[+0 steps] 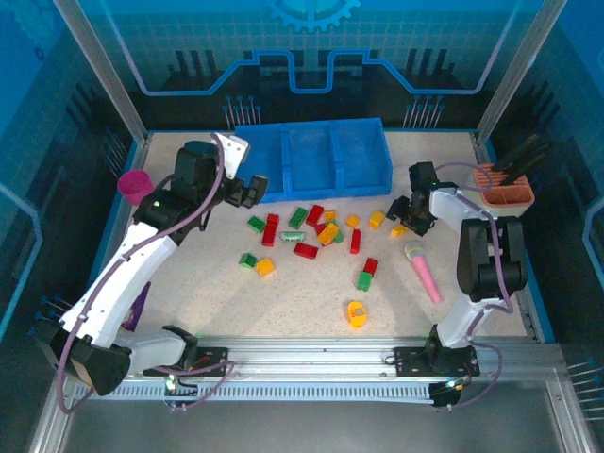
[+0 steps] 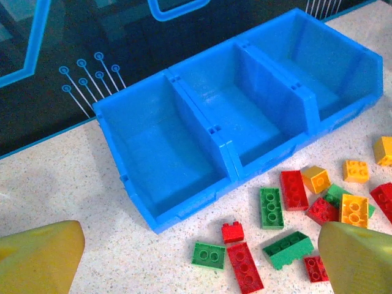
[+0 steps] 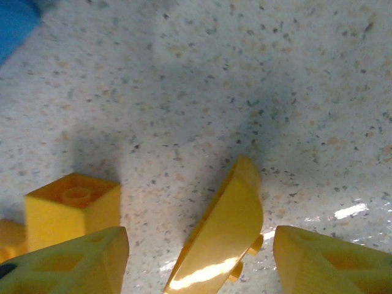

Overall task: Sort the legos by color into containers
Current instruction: Pick up the lego from the middle-right of the table, then place the lego in the container.

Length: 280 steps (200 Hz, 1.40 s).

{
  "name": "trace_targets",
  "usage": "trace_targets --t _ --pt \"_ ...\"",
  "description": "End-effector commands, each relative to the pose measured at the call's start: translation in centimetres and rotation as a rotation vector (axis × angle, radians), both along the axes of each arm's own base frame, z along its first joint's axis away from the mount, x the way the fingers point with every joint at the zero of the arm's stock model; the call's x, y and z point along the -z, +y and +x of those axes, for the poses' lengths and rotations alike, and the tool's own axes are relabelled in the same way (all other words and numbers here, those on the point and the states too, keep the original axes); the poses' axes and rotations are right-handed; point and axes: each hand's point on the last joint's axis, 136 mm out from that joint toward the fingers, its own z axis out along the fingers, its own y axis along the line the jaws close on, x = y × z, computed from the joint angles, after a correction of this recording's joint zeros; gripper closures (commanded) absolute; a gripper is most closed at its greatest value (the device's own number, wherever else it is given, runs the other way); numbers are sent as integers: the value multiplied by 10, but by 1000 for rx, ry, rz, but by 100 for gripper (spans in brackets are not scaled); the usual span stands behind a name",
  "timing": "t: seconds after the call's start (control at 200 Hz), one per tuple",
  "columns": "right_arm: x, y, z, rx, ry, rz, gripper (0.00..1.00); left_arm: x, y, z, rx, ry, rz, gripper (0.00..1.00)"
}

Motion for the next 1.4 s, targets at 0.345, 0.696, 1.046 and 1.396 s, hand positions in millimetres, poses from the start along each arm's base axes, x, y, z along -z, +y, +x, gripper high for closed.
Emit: trace_targets --t 0.345,0.696,1.046,1.396 --pt "21 -8 -3 -28 85 -24 71 11 4 -1 -22 13 67 1" --pt "-105 34 45 -409 -235 -272 80 53 13 -20 -112 158 -11 1" --pt "-150 102 119 -649 -455 -432 79 137 13 -61 -335 480 -274 3" --pt "-102 114 172 -647 -436 -433 75 217 27 -96 -578 687 -351 5"
